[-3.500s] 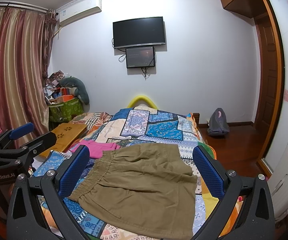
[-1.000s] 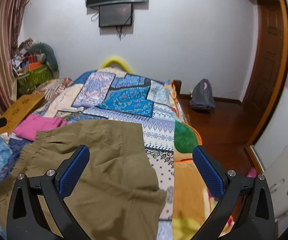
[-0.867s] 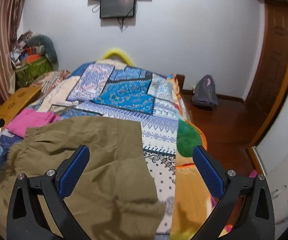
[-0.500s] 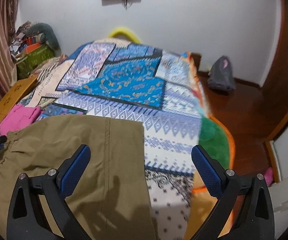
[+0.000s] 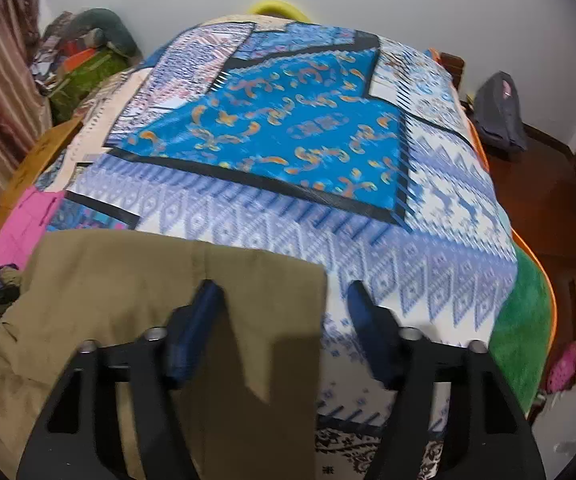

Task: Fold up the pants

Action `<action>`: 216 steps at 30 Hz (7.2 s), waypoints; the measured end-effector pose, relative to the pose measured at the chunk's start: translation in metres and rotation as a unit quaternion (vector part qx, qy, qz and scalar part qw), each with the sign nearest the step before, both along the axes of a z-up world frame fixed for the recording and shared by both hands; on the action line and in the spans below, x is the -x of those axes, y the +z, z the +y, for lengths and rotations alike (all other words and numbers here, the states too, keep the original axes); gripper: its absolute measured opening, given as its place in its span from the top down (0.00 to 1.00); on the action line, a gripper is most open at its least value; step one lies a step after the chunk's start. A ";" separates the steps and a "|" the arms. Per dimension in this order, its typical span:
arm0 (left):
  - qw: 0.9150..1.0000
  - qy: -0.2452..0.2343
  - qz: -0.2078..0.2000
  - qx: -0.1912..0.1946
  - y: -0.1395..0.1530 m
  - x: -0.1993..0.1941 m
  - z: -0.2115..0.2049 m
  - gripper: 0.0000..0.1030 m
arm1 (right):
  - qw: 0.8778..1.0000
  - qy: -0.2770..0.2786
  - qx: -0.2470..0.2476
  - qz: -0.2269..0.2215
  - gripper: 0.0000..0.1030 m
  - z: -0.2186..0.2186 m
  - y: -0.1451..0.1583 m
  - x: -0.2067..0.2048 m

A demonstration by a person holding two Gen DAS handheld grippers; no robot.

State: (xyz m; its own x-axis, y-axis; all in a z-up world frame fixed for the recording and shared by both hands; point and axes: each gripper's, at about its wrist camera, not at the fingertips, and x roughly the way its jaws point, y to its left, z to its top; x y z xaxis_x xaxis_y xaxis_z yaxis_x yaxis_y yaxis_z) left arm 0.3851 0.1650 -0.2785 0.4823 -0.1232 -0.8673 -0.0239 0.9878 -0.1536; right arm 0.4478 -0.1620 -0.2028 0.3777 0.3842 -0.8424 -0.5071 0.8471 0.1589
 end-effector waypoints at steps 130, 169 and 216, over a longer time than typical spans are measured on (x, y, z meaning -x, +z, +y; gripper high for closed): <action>0.997 0.025 -0.018 -0.068 0.050 0.095 -0.046 0.41 | 0.999 -0.045 -0.003 0.028 0.91 -0.044 -0.031 0.086; 0.996 -0.064 -0.009 -0.058 0.074 0.165 -0.125 0.37 | 0.989 0.135 -0.027 0.050 0.50 0.029 0.024 0.244; 0.958 0.138 0.019 0.249 0.056 0.239 -0.057 0.15 | 0.995 0.083 -0.047 0.003 0.45 0.029 0.032 0.305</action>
